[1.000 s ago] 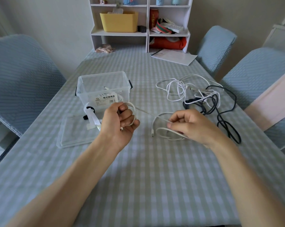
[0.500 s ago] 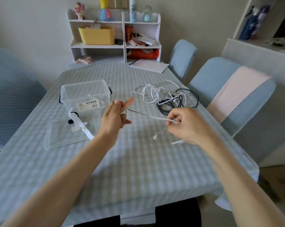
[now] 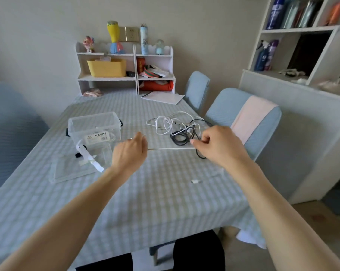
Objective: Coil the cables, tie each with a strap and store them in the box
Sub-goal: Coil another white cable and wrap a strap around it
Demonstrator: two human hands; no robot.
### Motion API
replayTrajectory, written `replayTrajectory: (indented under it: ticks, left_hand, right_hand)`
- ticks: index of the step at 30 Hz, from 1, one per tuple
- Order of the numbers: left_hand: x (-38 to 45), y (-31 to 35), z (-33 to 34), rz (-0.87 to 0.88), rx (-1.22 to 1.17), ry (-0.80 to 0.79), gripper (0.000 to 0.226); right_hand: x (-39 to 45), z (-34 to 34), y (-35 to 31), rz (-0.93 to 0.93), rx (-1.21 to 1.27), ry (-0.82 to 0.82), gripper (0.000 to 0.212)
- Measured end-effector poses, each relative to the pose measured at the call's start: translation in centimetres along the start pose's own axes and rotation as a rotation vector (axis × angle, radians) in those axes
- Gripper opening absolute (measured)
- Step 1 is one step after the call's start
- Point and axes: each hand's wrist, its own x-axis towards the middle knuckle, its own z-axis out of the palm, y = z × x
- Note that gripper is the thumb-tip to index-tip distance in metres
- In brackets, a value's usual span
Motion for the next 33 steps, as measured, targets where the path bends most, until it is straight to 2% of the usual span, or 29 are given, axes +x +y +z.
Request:
replayTrajectory:
  ticks: [2,6,12,15,19,21,23,26,28,30,33]
  left_hand:
    - [0.5,-0.5,0.3,-0.130,0.042,-0.049,0.033]
    - [1.0,0.7,1.0,-0.184,0.022,-0.094,0.031]
    - [2.6,4.1,1.1,-0.470,-0.457,-0.068,0.036]
    - [2.2,4.2,0.8,-0.484,-0.542,-0.019,0.038]
    - [1.2,2.0,0.8,-0.455,-0.503,0.002,0.037]
    - [0.9,0.6,0.8,-0.434,-0.452,0.014,0.036]
    - [0.6,0.0,0.8,-0.397,-0.390,0.032,0.036]
    - [0.3,-0.3,1.1,-0.326,-0.346,0.038,0.034]
    - [0.4,-0.6,1.1,-0.375,-0.413,0.014,0.032]
    - [0.8,-1.4,1.0,-0.495,-0.611,-0.039,0.030]
    - [1.2,-2.6,0.5,-0.621,-0.964,-0.133,0.031]
  right_hand:
    - [0.1,-1.1,0.3,0.007,-0.078,0.057,0.046]
    - [0.7,-1.4,-0.1,-0.025,-0.219,0.134,0.041]
    - [2.0,2.3,-1.3,-0.061,-0.216,0.064,0.039]
    - [2.3,5.0,-1.6,-0.093,-0.171,0.003,0.032]
    - [2.7,8.1,-2.0,-0.130,-0.163,-0.004,0.025]
    - [2.9,9.5,-2.5,-0.190,-0.173,0.034,0.028]
    - [3.3,10.9,-3.4,-0.309,-0.157,0.038,0.040]
    - [3.8,13.0,-5.4,-0.477,0.081,-0.046,0.049]
    - [3.7,13.8,-6.4,-0.434,0.312,-0.112,0.039]
    - [4.0,14.9,-6.8,-0.363,0.480,-0.117,0.024]
    - [5.0,15.5,-6.6,-0.288,0.659,-0.120,0.030]
